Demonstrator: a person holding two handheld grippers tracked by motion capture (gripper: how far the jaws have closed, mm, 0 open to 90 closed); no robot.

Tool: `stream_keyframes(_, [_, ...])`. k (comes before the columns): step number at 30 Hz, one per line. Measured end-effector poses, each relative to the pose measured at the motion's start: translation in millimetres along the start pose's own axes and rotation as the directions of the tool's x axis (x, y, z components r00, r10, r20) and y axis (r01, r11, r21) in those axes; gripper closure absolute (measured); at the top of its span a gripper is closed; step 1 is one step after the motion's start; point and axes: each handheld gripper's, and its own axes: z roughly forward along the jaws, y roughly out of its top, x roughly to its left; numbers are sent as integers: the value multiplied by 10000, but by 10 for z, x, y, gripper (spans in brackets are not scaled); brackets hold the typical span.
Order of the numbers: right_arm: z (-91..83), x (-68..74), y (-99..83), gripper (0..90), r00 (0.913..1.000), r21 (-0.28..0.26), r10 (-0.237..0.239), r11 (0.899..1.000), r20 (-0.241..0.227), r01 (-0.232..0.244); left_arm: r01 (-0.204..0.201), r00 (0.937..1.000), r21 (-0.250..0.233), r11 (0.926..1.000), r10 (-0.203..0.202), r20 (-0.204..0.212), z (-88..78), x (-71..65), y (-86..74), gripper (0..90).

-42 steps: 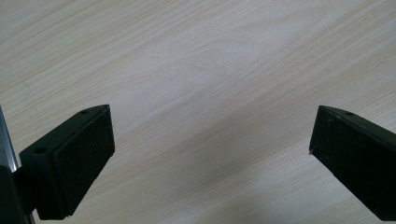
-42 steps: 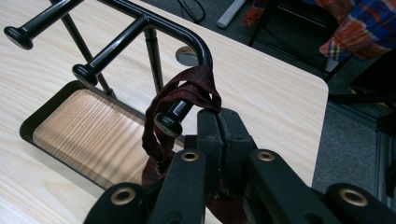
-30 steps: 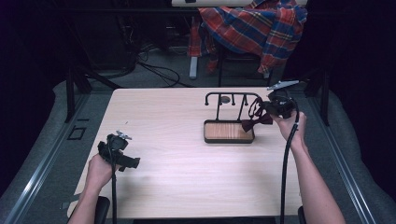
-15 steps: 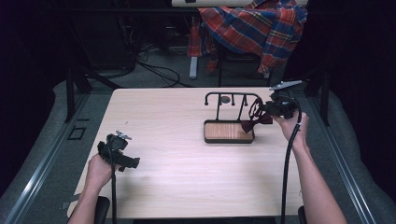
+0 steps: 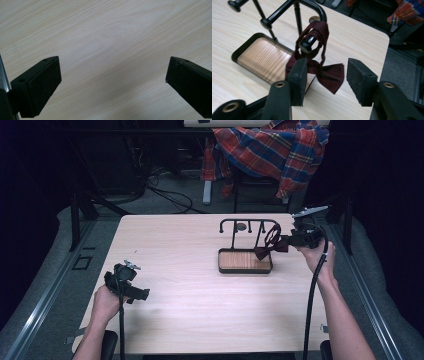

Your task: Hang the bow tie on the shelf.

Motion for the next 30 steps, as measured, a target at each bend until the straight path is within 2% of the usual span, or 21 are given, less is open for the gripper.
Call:
stream_keyframes(5, [-81,29,-36,429,9998,337,-121,9994,-185,127,17,10000,-33,10000,-17,4,0,2,-2,1])
stream_keyframes(14, [-214,77,-119,318,9979,552,-173,9983,-622,207,75,10000,-109,9999,-75,-7,-10,-3,-2,1])
stream_keyframes(20, [-298,192,-248,193,9949,617,-269,9976,-971,330,95,10000,-119,9999,-95,9,-8,-5,0,1])
stream_keyframes(25, [-327,305,-332,154,9913,750,-455,9957,-1239,551,65,10000,-179,9998,-64,25,-16,-22,2,1])
stream_keyframes(28, [-330,410,-415,138,9847,861,-684,9928,-1601,830,72,10000,-185,9998,-71,43,-19,-18,-1,1])
stream_keyframes(30, [-327,436,-439,135,9832,911,-780,9914,-1651,939,81,10000,-152,9999,-81,26,-11,-9,0,1])
